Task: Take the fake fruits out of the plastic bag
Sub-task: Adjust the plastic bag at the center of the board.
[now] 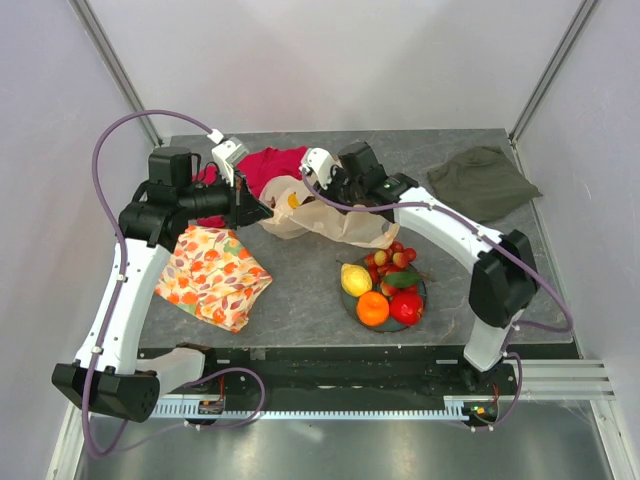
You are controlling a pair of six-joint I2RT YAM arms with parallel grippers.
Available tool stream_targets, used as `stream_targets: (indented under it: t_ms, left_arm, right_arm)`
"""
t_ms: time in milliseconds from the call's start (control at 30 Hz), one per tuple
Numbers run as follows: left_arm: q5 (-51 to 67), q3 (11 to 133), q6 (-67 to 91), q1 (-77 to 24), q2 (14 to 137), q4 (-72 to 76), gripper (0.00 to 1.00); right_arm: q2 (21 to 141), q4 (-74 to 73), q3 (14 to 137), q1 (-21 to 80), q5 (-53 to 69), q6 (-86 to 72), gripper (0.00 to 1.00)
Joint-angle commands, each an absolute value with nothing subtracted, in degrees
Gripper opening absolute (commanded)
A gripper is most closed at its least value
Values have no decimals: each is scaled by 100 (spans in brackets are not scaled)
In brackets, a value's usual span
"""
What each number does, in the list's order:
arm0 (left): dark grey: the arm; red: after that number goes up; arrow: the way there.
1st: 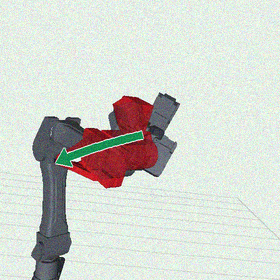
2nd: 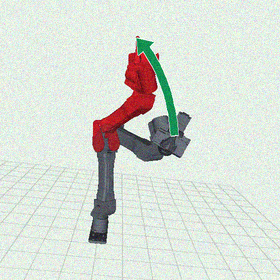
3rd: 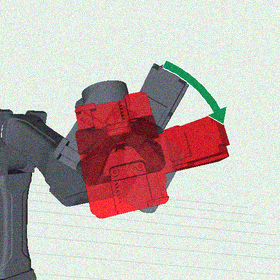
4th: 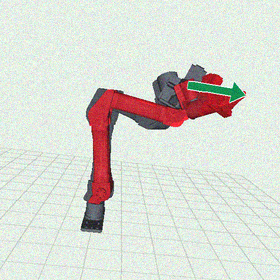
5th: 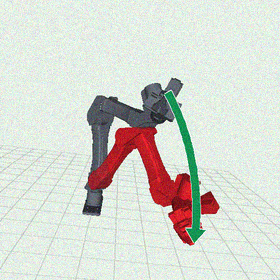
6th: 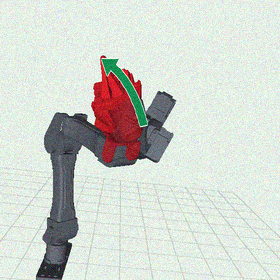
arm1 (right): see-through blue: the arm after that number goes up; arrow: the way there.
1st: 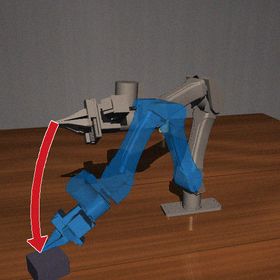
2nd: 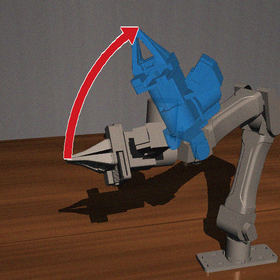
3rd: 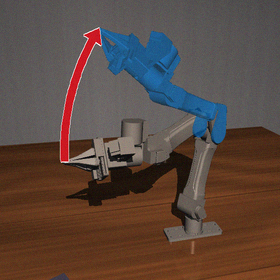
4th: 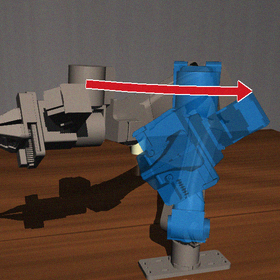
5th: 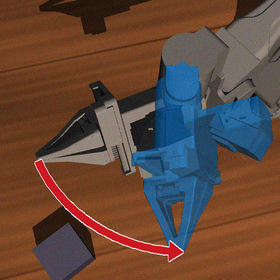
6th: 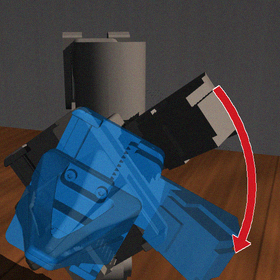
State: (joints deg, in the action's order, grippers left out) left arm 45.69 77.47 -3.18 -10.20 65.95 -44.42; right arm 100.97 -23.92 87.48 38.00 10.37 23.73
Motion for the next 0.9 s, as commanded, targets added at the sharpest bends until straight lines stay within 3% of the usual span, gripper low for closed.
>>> stream_targets:
  t_ms: [0,233,533,867]
  left_arm:
    - [4904,7752,-334,-993,6495,-4509,2]
    - [4474,7752,-133,-949,6548,-4281,2]
    - [3894,7480,579,-545,6513,-4052,2]
    - [3911,6750,695,-334,6320,-4017,1]
  right_arm:
    - [10590,-1846,9465,3797,299,2241,22]
    - [11171,-1854,9721,4095,781,2329,26]
    - [10793,-2907,8579,4570,2371,2277,29]
    - [10415,-3533,8516,3763,3137,2022,31]
